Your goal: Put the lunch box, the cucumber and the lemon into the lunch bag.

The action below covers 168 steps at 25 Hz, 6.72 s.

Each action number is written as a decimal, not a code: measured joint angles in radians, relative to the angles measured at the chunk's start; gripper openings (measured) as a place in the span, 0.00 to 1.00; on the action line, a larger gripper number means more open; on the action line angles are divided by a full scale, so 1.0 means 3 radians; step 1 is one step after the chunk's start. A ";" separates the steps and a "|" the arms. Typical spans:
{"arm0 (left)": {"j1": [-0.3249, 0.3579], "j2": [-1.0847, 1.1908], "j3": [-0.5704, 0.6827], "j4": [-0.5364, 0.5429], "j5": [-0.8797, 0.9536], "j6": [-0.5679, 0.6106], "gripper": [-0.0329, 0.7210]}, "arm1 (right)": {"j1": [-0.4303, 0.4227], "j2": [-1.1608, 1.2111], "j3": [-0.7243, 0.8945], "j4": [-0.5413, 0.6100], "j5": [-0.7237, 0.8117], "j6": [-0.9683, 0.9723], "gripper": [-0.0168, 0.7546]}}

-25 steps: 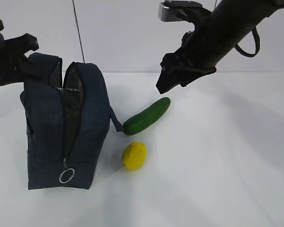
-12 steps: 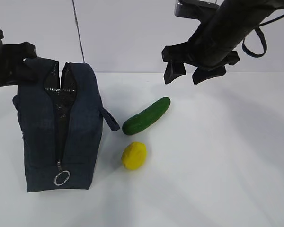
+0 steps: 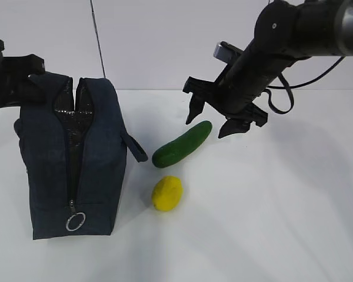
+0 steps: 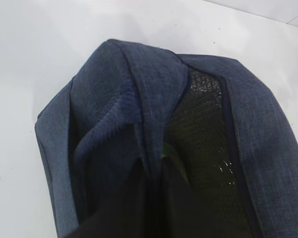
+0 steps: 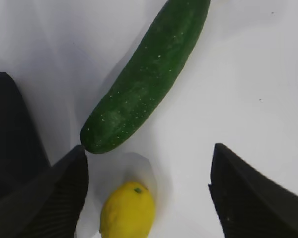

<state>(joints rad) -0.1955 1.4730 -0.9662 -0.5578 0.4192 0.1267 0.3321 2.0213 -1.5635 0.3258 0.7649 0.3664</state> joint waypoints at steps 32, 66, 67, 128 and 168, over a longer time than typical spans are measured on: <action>0.0000 0.0000 0.0000 0.0000 0.0000 0.0000 0.05 | 0.0000 0.0819 -0.0706 -0.0396 -0.0008 0.1095 0.78; 0.0000 0.0000 0.0000 0.0001 -0.0011 0.0000 0.05 | 0.0006 0.1177 -0.0928 -0.0167 -0.0262 0.1109 0.68; 0.0000 0.0000 0.0000 0.0001 -0.0020 0.0000 0.05 | 0.0006 0.1176 -0.0928 -0.0167 -0.0262 0.1109 0.63; 0.0000 0.0000 0.0000 0.0001 -0.0041 0.0000 0.05 | 0.0172 0.0610 -0.3015 0.1151 0.1629 -0.1075 0.50; 0.0000 0.0000 0.0000 -0.0061 -0.0047 0.0000 0.05 | 0.0743 0.0261 -0.1688 0.1025 0.1064 -0.1693 0.50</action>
<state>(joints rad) -0.1955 1.4730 -0.9662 -0.5762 0.4050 0.1267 0.5549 2.0995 -2.0698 0.6333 1.0841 -0.1414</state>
